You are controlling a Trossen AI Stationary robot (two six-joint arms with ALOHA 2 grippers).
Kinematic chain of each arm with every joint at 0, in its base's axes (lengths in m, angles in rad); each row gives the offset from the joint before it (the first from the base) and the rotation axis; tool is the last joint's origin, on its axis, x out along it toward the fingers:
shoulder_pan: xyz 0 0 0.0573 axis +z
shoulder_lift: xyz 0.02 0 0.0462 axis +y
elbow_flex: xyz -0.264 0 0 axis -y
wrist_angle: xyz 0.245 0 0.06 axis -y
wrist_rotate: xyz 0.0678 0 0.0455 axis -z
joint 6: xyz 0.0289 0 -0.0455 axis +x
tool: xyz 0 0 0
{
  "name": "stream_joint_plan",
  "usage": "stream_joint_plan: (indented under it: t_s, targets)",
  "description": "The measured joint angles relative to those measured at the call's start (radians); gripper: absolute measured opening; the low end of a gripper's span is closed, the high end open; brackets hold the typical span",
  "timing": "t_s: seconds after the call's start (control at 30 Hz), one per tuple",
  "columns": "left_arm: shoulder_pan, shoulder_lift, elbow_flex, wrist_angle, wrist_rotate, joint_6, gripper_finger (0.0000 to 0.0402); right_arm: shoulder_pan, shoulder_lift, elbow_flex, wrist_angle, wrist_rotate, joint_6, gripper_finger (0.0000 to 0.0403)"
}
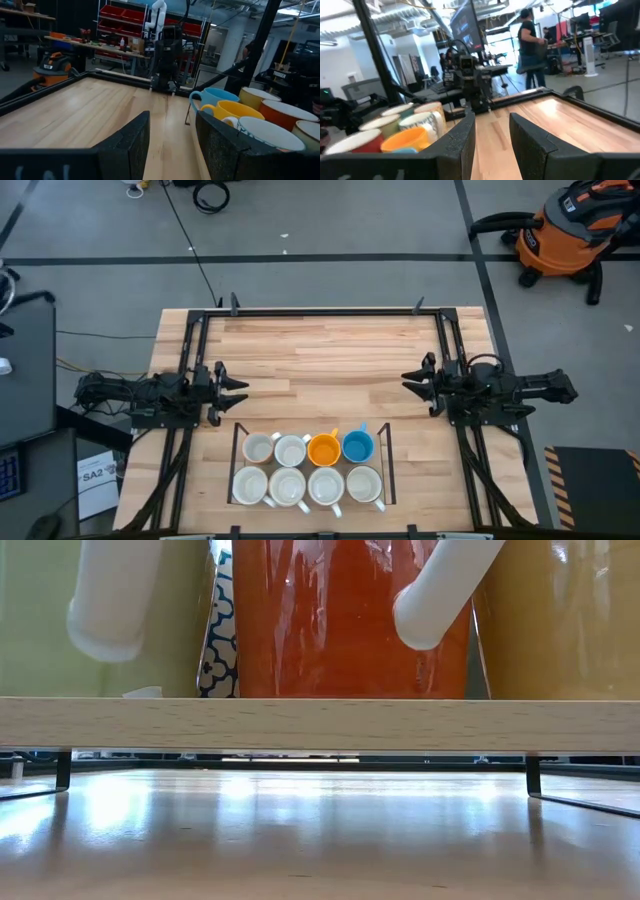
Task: Place coffee mugs
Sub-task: Return to Home Position
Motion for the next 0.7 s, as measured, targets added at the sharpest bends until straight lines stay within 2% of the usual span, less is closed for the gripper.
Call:
stream_joint_plan:
  t_s: [0.2,0.7]
  targets:
    - [0.0,0.0,0.0,-0.001,-0.001,0.013,0.0167,0.0,0.004,-0.006,-0.016,0.034,-0.029,0.0126]
    - [0.0,0.0,-0.001,-0.012,-0.027,0.166,0.0167,0.0,0.005,-0.006,-0.099,0.067,-0.071,0.0126]
